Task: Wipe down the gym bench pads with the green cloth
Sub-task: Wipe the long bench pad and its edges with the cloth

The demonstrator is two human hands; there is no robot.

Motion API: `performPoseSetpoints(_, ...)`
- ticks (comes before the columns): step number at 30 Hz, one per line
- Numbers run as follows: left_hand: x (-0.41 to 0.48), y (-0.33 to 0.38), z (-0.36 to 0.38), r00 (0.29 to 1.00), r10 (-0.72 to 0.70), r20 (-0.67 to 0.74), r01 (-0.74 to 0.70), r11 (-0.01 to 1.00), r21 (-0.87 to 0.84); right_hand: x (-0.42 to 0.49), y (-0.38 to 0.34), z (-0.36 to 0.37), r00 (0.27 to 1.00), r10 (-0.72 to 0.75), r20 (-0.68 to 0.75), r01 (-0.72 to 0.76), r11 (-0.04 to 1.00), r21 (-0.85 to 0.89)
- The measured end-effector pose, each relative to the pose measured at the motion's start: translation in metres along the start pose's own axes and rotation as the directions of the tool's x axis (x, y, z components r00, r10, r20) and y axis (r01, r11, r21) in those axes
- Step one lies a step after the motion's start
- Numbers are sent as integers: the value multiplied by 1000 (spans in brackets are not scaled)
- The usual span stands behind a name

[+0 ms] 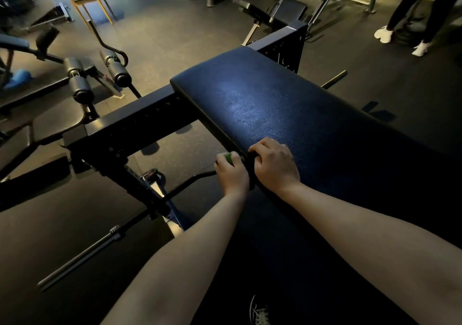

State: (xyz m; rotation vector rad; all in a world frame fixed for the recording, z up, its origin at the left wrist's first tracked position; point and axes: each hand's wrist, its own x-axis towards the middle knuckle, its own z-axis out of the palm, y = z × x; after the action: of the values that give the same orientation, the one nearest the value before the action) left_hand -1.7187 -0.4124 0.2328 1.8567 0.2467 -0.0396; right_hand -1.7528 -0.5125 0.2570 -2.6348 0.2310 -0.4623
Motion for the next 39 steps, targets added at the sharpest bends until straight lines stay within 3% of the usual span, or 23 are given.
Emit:
performPoseSetpoints(2, 16, 11, 4, 999, -19, -41, 18, 1000, -23, -2, -1, 1, 1000, 5, 1, -5, 1000, -2)
performPoseSetpoints(10, 5, 12, 19, 983, -175, 57, 169, 981, 95, -8, -4, -5, 1000, -18, 9, 18, 998, -58)
performPoseSetpoints(16, -16, 12, 15, 992, -85, 93, 70, 986, 149, -17, 7, -15, 994, -64, 85, 70, 995, -67)
performPoseSetpoints(24, -75, 3, 18, 993, -27, 118, 6, 985, 174, -66, 42, -45, 995, -91, -40, 78, 966, -245)
performPoseSetpoints(30, -133, -21, 12, 982, -26, 185, 17, 999, 52, -92, 40, -51, 994, -111, -4, 107, 969, -224)
performPoseSetpoints(37, -80, -1, 0, 996, -76, -37, 74, 995, -64, -92, 41, -51, 997, -71, 0, 70, 983, -171)
performPoseSetpoints(39, -67, 5, 6, 996, -89, -30, 88, 995, -43, -90, 41, -51, 998, -56, -4, 54, 985, -164)
